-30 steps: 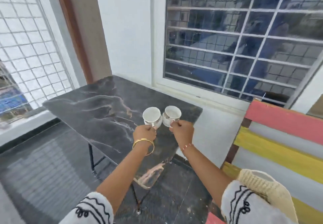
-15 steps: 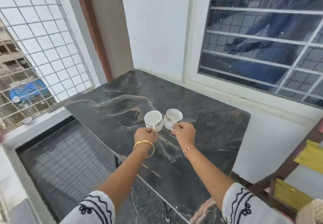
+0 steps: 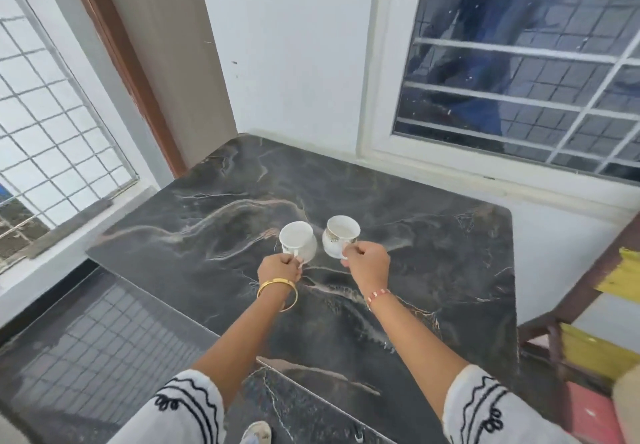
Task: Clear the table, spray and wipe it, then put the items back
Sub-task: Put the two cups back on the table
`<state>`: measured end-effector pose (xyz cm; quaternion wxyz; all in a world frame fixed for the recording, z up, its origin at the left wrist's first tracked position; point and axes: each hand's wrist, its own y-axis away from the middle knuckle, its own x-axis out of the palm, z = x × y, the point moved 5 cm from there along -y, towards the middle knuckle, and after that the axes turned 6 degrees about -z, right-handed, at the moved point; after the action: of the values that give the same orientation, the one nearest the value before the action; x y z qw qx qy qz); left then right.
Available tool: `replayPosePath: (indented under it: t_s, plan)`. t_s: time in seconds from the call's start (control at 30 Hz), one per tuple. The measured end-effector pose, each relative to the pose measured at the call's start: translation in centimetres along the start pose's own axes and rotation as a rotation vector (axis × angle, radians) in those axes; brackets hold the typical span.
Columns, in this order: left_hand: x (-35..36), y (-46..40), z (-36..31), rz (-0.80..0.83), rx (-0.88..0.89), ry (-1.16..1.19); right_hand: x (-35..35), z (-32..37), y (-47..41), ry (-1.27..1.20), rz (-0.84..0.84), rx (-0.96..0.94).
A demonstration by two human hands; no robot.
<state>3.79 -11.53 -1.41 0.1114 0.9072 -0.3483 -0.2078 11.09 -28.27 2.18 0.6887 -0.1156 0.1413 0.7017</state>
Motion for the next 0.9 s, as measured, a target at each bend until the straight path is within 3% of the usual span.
replayPosePath:
  t_s: [0.4, 0.6, 0.9]
  plan:
    - [-4.9, -13.0, -2.2, 0.249, 0.181, -0.344, 6.8, -0.6, -0.1, 0.101, -0.320, 0.208]
    - [-5.8, -16.5, -1.5, 0.257, 0.230, -0.391, 6.2, -1.2, 0.5, 0.146, -0.461, 0.289]
    - [-7.2, -17.3, -1.6, 0.259, 0.283, -0.442, 7.4, -2.0, 0.0, 0.191, -0.531, 0.366]
